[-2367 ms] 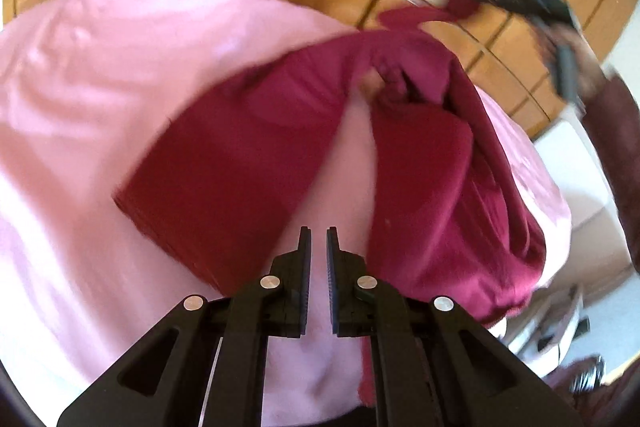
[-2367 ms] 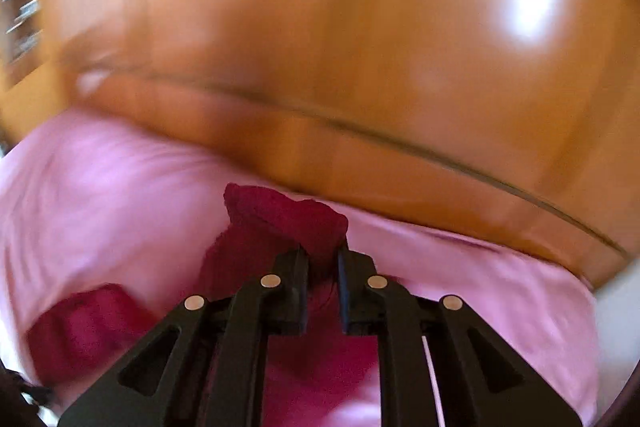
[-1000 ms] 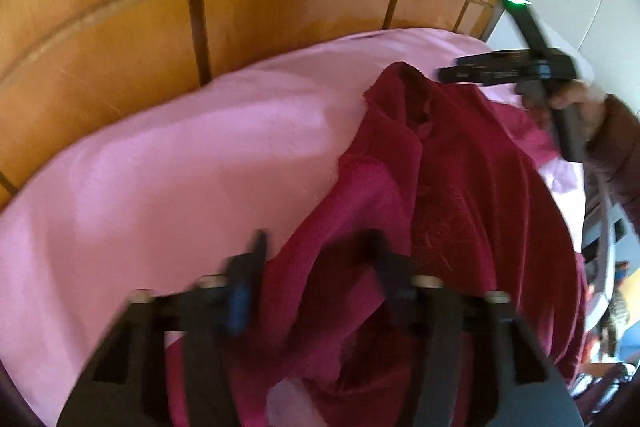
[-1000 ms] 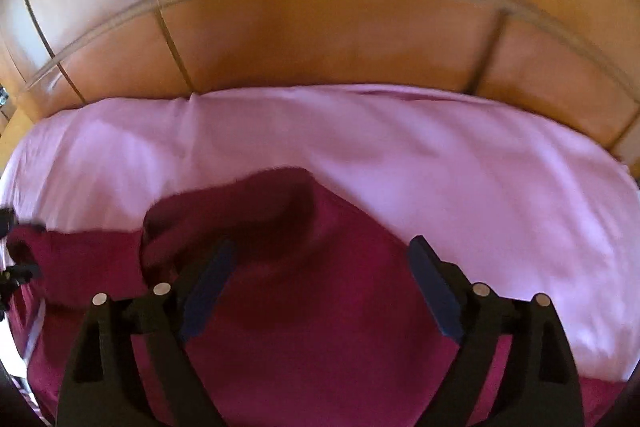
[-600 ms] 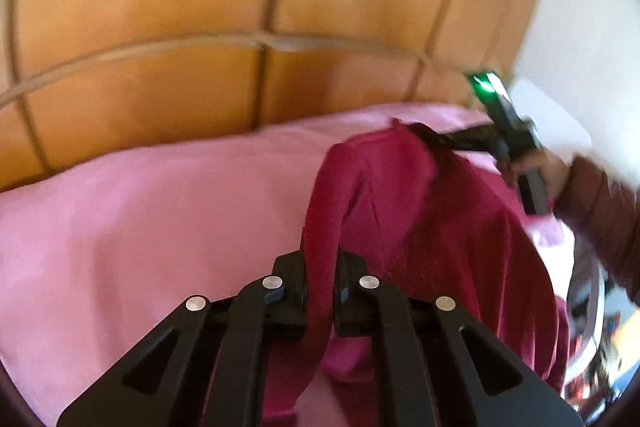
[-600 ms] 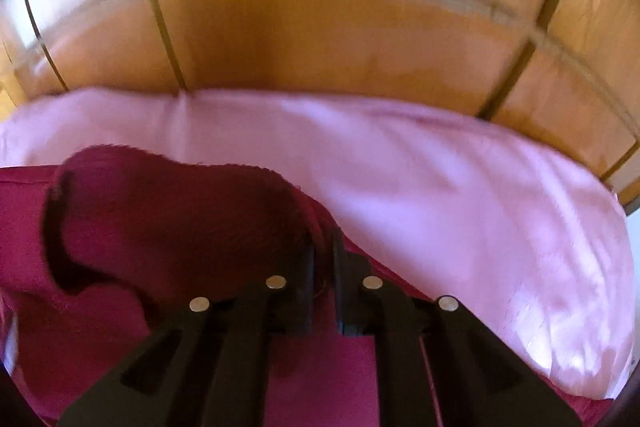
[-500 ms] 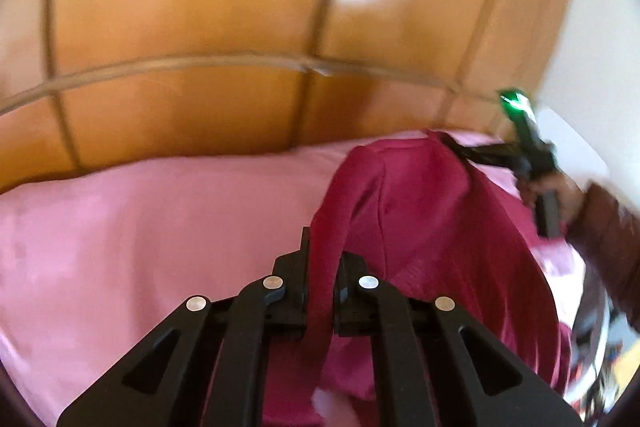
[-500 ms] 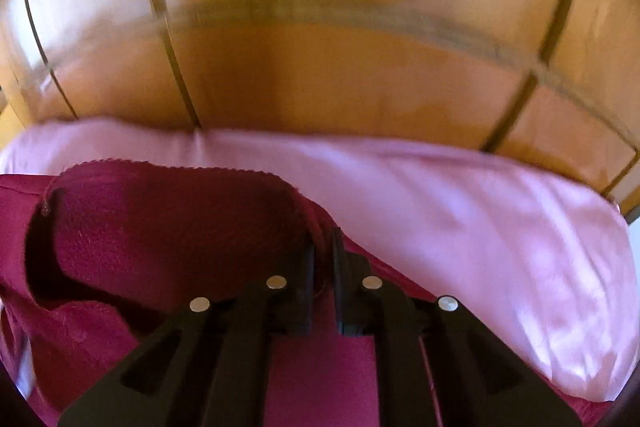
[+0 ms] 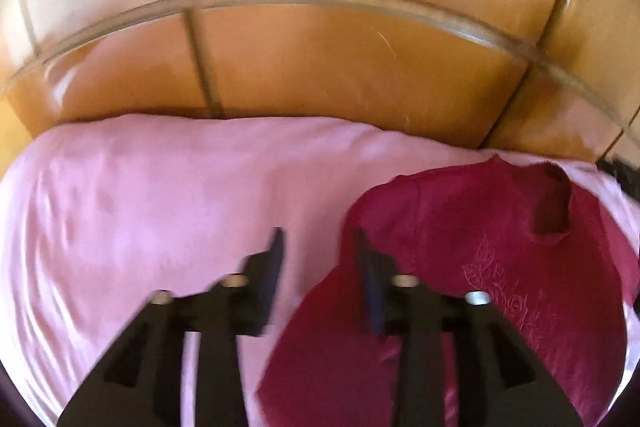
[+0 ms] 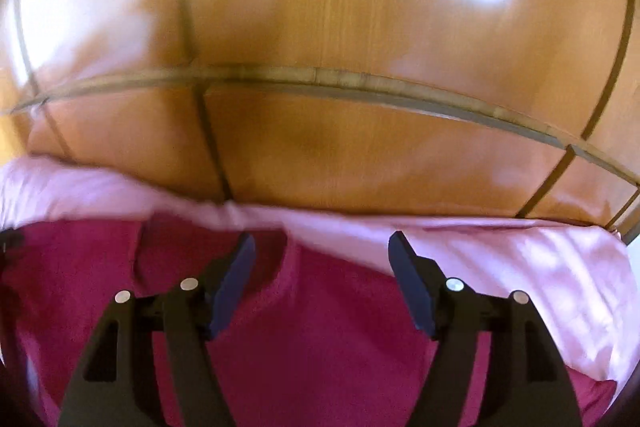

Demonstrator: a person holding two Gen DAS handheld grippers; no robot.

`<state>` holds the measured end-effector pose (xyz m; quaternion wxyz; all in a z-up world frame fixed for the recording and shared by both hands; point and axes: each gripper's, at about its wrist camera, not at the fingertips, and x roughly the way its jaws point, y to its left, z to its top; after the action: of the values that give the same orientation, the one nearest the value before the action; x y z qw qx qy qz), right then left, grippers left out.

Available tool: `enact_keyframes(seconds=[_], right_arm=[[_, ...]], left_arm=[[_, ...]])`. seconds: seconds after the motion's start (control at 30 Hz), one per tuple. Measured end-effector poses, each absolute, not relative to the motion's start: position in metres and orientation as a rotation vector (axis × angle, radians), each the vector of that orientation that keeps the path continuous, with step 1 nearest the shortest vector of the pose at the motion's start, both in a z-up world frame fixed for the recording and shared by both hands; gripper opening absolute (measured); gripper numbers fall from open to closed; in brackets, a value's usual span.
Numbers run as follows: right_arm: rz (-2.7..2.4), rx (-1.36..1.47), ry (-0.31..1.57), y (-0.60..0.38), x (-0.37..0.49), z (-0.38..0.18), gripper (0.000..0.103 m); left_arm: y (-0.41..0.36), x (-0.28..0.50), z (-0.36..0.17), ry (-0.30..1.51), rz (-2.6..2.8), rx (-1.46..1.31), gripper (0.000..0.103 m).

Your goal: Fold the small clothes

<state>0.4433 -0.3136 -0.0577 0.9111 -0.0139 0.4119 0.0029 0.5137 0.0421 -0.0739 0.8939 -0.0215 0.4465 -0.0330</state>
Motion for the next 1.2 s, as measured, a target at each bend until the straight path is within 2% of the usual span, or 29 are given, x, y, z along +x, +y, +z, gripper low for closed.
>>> enact_keyframes(seconds=[0.17,0.23,0.33,0.5,0.6,0.67,0.7,0.73,0.77,0.8,0.83,0.9,0.93,1.1,1.2], right_arm=[[0.076,0.008,0.897,-0.355,0.349,-0.057,0.066],[0.087,0.035,0.940,-0.371,0.309,-0.064,0.057],[0.075,0.038,1.037,-0.394,0.245,-0.082,0.051],[0.149,0.099,1.170,-0.402,0.149,-0.110,0.050],[0.178,0.071,1.196,-0.385,0.113,-0.123,0.056],[0.189,0.036,1.203,-0.375,0.102,-0.133,0.056],[0.185,0.011,1.197,-0.370,0.099,-0.134,0.048],[0.188,0.003,1.194,-0.367,0.097,-0.133,0.031],[0.199,0.012,1.194,-0.364,0.094,-0.131,0.021],[0.201,0.004,1.193,-0.361,0.092,-0.128,0.008],[0.192,-0.020,1.188,-0.357,0.090,-0.126,0.007],[0.199,-0.027,1.181,-0.351,0.083,-0.116,0.007],[0.207,-0.017,1.167,-0.352,0.081,-0.108,0.007],[0.267,0.099,1.068,-0.361,0.041,-0.061,0.006],[0.285,0.215,1.121,-0.372,0.020,-0.073,0.006]], left_arm=[[0.068,0.441,-0.056,0.878,-0.213,-0.164,0.047],[0.065,0.406,-0.054,0.884,-0.304,-0.174,0.047],[0.055,0.337,-0.060,0.929,-0.460,-0.175,0.047],[0.032,0.254,-0.078,1.010,-0.623,-0.200,0.047],[0.019,0.218,-0.095,1.064,-0.648,-0.155,0.047],[0.013,0.209,-0.107,1.085,-0.594,-0.098,0.059],[0.010,0.204,-0.111,1.084,-0.570,-0.067,0.061],[0.007,0.200,-0.115,1.080,-0.558,-0.054,0.061],[0.004,0.200,-0.118,1.085,-0.547,-0.054,0.061],[0.003,0.203,-0.120,1.086,-0.540,-0.053,0.055],[-0.002,0.199,-0.120,1.068,-0.534,-0.034,0.033],[-0.006,0.202,-0.121,1.050,-0.521,0.002,0.007],[-0.005,0.203,-0.119,1.035,-0.508,0.001,0.001],[0.032,0.198,-0.090,0.958,-0.475,-0.077,0.000],[0.044,0.191,-0.086,0.954,-0.445,-0.081,0.000]])
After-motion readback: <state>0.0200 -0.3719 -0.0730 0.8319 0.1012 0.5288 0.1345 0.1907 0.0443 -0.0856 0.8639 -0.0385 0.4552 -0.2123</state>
